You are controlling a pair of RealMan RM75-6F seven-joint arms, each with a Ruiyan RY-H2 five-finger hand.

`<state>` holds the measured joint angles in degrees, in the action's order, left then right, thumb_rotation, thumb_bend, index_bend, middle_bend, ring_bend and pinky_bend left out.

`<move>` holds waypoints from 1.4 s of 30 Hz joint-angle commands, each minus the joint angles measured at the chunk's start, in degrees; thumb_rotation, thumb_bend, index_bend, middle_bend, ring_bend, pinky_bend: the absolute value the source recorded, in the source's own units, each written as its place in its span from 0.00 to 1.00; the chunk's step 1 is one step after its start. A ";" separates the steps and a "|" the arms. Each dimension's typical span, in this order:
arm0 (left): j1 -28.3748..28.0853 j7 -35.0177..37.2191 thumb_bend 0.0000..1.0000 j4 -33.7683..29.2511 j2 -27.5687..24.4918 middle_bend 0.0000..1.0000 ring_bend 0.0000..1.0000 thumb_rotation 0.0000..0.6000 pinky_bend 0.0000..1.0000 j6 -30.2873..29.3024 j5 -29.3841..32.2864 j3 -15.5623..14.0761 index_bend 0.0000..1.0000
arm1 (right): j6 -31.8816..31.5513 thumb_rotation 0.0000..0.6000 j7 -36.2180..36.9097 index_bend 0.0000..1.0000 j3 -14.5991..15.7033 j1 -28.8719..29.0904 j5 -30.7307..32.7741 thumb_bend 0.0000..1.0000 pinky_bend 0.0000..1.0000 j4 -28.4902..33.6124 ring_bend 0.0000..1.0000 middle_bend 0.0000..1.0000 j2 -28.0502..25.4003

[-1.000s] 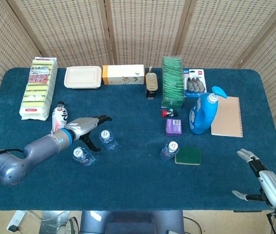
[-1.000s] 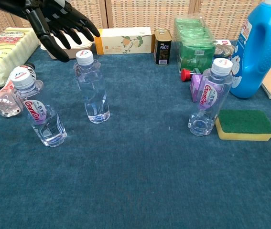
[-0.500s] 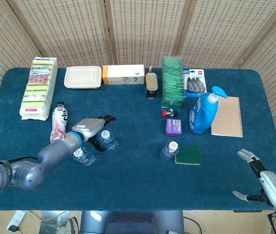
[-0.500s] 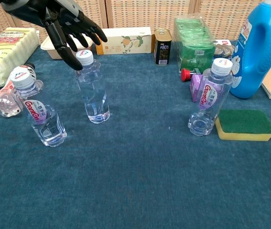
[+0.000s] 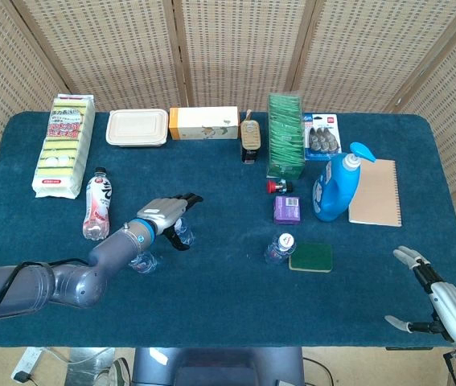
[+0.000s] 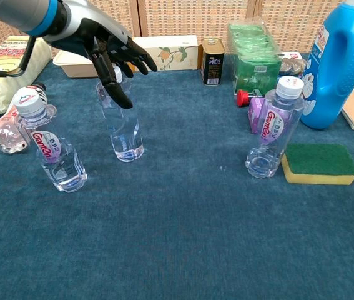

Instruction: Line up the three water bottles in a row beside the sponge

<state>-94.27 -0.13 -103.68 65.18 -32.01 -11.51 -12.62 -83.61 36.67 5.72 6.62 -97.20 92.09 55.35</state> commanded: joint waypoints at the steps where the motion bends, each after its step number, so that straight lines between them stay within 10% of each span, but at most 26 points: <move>1: -1.47 -2.52 0.21 1.11 1.61 0.00 0.00 1.00 0.10 0.12 3.34 -1.18 0.00 | 0.09 1.00 0.41 0.07 -0.11 -0.01 0.35 0.10 0.15 -0.18 0.01 0.06 -0.04; 16: -7.20 -12.06 0.30 1.76 6.67 0.12 0.10 1.00 0.38 -5.80 18.34 -3.76 0.01 | -0.82 1.00 1.85 0.07 -0.19 -0.24 -0.19 0.09 0.15 -0.54 0.01 0.06 -0.35; 25: -7.65 -17.61 0.35 0.80 8.54 0.44 0.36 1.00 0.52 -12.03 23.34 -1.74 0.42 | -1.08 1.00 2.44 0.07 -0.23 -0.31 -0.27 0.10 0.15 -0.87 0.01 0.06 -0.29; 42: 0.03 -18.81 0.36 -5.70 2.79 0.49 0.40 1.00 0.52 -16.51 11.61 6.56 0.48 | -0.46 1.00 2.11 0.07 -0.08 -0.03 -0.45 0.10 0.15 -0.33 0.01 0.06 -0.41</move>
<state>-94.98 -18.58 -108.43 68.59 -47.65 1.21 -6.95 -84.08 38.77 5.63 6.59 -97.64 91.75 54.95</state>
